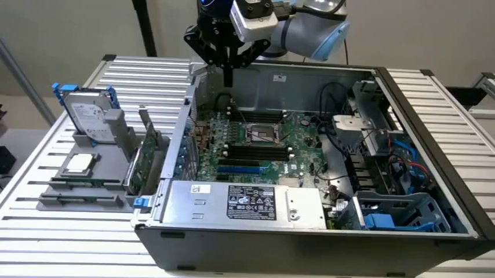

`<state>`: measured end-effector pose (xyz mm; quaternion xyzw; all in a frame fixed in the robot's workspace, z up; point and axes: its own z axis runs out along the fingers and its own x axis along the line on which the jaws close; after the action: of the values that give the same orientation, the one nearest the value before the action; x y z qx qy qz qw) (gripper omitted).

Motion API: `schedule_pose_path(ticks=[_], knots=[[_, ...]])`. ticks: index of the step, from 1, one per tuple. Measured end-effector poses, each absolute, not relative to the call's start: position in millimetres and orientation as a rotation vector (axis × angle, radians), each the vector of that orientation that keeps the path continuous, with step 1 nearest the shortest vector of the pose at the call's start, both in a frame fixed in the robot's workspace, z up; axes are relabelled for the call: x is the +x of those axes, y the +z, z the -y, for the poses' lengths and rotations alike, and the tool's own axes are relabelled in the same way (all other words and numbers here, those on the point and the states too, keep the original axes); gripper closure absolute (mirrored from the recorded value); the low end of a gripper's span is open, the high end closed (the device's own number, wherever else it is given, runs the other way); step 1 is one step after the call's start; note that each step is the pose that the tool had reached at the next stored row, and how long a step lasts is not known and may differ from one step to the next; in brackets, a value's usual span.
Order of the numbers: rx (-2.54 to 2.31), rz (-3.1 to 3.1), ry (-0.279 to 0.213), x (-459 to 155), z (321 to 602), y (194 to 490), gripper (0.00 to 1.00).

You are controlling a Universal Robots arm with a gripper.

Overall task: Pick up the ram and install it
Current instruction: 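Reach for the ram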

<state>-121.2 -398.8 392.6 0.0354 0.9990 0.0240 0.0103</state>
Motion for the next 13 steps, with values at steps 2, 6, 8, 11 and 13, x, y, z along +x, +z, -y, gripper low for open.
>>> schedule_pose_path(ticks=[2, 6, 8, 11, 13], knots=[[0.111, -3.118, 0.075, -122.3, 399.0, 392.7, 1.00], [0.110, -3.118, 0.075, -136.9, 403.4, 392.6, 1.00], [0.110, -3.118, 0.075, -145.9, 405.9, 392.5, 1.00], [0.111, -3.118, 0.075, -159.8, 409.8, 392.1, 1.00], [0.110, -3.118, 0.075, -168.8, 412.1, 391.9, 1.00]])
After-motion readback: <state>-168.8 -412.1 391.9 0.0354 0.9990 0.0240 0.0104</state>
